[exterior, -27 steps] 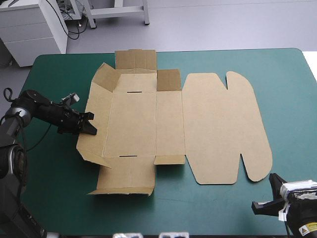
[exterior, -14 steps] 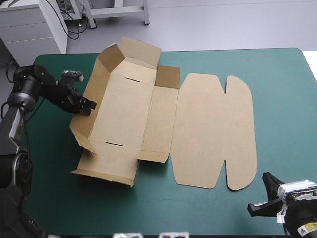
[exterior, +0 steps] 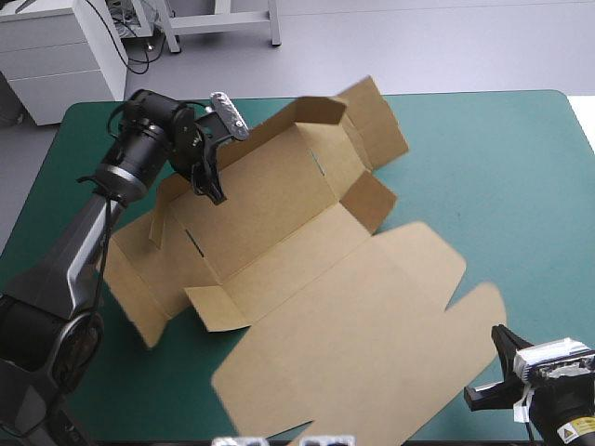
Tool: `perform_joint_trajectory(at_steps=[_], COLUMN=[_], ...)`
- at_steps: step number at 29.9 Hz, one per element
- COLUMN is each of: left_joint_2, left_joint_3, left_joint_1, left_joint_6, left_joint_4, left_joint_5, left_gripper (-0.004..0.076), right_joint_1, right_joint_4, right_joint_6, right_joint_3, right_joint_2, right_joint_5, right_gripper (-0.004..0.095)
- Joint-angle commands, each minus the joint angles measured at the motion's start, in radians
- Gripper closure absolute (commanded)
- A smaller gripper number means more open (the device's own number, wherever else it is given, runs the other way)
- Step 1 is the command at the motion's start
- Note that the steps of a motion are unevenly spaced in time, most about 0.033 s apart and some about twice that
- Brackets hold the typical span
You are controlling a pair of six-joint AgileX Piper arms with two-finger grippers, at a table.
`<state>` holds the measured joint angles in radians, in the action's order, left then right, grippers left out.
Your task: Fold the box
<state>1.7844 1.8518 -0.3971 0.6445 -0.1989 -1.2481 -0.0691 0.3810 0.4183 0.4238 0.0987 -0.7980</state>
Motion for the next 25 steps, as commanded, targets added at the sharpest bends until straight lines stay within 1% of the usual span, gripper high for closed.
perform_joint_trajectory(at_steps=[1, 10, 14, 17, 21, 25], left_joint_2=[-0.058, -0.058, -0.058, -0.058, -0.058, -0.061], left_joint_3=[0.035, 0.035, 0.035, 0.024, -0.022, -0.088], left_joint_1=[-0.082, -0.256, -0.339, -0.401, -0.462, -0.508], left_joint_6=[0.021, 0.014, -0.038, -0.088, -0.111, -0.215], left_joint_4=[-0.136, -0.394, -0.478, -0.564, -0.673, -0.785], left_joint_5=[-0.008, 0.144, 0.204, 0.211, 0.230, 0.275], left_gripper=[0.0731, 0.0731, 0.0731, 0.0731, 0.0731, 0.0731], right_joint_1=[-0.002, -0.002, -0.002, -0.002, -0.002, -0.002], right_joint_4=[0.015, 0.015, 0.015, 0.015, 0.015, 0.015], right_joint_6=[0.010, 0.010, 0.008, 0.006, -0.004, -0.036], right_joint_3=[0.032, 0.032, 0.032, 0.032, 0.032, 0.032], right_joint_2=[0.018, 0.018, 0.018, 0.018, 0.018, 0.018], right_joint_5=[0.062, 0.062, 0.062, 0.057, 0.057, 0.056], right_gripper=[0.0927, 0.0927, 0.0927, 0.0927, 0.0926, 0.0926])
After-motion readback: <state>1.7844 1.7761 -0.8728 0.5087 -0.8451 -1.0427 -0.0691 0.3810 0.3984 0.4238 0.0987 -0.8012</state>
